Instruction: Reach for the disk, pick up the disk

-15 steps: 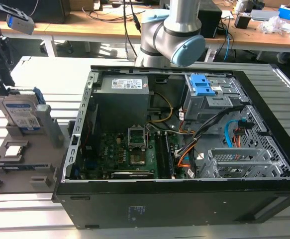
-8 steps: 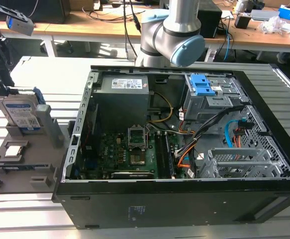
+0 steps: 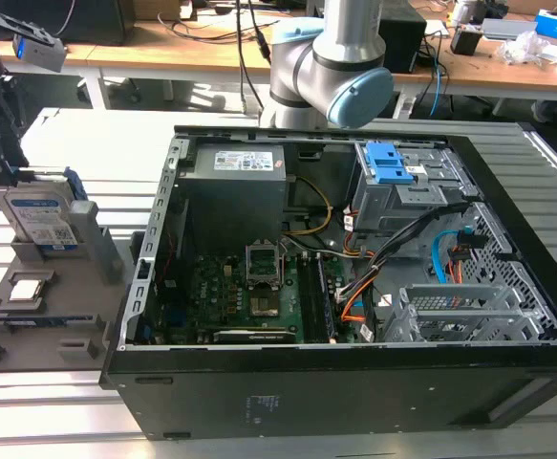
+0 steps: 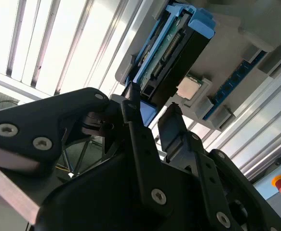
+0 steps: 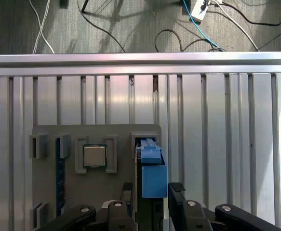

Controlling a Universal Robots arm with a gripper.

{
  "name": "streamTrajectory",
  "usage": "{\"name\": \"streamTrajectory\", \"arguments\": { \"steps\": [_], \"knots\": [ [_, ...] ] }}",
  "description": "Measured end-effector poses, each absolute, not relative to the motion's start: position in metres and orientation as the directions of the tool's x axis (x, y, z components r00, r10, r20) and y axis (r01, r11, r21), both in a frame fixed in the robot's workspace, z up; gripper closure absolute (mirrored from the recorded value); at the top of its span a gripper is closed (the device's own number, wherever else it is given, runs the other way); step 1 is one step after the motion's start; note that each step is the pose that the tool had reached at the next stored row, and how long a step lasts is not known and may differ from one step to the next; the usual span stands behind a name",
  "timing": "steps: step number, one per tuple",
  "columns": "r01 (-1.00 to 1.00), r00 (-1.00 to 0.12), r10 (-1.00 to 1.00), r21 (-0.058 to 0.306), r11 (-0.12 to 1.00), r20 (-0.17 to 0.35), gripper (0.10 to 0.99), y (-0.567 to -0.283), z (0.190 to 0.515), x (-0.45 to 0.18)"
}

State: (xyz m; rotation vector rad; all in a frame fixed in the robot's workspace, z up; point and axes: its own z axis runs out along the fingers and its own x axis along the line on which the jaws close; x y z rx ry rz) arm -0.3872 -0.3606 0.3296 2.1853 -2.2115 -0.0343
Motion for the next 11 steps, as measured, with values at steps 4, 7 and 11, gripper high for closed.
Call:
{"name": "streamTrajectory", "arguments": {
  "steps": [4,7,11],
  "knots": [
    [-0.999,-0.012,-1.0,0.039,0.012,0.008,0.659,-0.36,0.323,-0.387],
    [-0.999,-0.012,-1.0,0.039,0.012,0.008,0.659,-0.36,0.317,-0.387],
    [-0.999,-0.012,-1.0,0.038,0.012,0.008,0.659,-0.36,0.309,-0.387]
  ]
}}
